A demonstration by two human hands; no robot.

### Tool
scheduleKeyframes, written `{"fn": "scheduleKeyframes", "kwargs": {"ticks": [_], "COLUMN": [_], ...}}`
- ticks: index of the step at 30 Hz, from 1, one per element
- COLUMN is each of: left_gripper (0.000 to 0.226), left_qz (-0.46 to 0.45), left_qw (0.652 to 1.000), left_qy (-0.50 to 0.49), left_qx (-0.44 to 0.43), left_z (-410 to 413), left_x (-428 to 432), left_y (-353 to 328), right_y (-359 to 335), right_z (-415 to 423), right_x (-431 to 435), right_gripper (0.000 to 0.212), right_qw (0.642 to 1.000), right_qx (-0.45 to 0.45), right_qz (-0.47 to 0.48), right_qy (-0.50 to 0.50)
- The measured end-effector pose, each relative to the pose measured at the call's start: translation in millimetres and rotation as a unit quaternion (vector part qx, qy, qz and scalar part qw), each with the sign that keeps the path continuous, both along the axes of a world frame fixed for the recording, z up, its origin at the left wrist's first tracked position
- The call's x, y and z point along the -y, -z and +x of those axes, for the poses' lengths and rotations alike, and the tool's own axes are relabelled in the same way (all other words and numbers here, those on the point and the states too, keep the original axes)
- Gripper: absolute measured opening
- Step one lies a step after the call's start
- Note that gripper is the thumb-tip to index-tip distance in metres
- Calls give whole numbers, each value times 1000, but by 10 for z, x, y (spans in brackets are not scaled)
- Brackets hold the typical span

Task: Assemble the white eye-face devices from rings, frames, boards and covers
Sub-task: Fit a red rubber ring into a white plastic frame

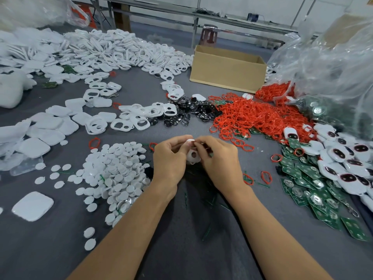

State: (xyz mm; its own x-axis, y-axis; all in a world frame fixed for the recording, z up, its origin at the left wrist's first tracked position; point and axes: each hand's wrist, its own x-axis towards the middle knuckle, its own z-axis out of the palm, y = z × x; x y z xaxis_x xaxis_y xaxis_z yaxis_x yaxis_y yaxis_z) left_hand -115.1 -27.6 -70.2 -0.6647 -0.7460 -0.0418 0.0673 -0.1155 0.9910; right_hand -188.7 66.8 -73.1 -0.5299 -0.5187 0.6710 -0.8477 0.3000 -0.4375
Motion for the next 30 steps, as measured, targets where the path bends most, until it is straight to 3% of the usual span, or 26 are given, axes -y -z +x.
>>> {"fn": "scheduleKeyframes", "kwargs": {"ticks": [2,5,9,11,15,19,22,30], "left_gripper": [16,19,23,25,28,30,30,29], "left_qz": [34,84,103,96,75,40,15,-67], "left_qw": [999,994,990,989,988,988,990,992], "left_qy": [1,2,26,44,75,92,93,69], "left_qx": [-20,-62,-95,-104,-114,-115,-107,-86], "left_z": [12,21,31,37,48,66,65,35], "left_x": [16,39,45,40,36,40,28,-20], "left_y": [-12,-43,-77,-84,-103,-107,-94,-48], "right_y": [-4,-24,-80,-91,-93,-110,-117,-98], "right_z": [19,49,42,23,-18,-34,-36,12], "right_x": [7,29,17,-13,-51,-69,-75,-55], "right_gripper": [9,13,16,14,9,20,10,12], "right_qw": [999,983,888,857,841,824,836,880], "right_qx": [21,160,421,469,490,507,494,433], "right_qz": [-29,-81,-135,-144,-156,-169,-168,-170], "right_qy": [-6,-27,-126,-156,-169,-190,-173,-91]}}
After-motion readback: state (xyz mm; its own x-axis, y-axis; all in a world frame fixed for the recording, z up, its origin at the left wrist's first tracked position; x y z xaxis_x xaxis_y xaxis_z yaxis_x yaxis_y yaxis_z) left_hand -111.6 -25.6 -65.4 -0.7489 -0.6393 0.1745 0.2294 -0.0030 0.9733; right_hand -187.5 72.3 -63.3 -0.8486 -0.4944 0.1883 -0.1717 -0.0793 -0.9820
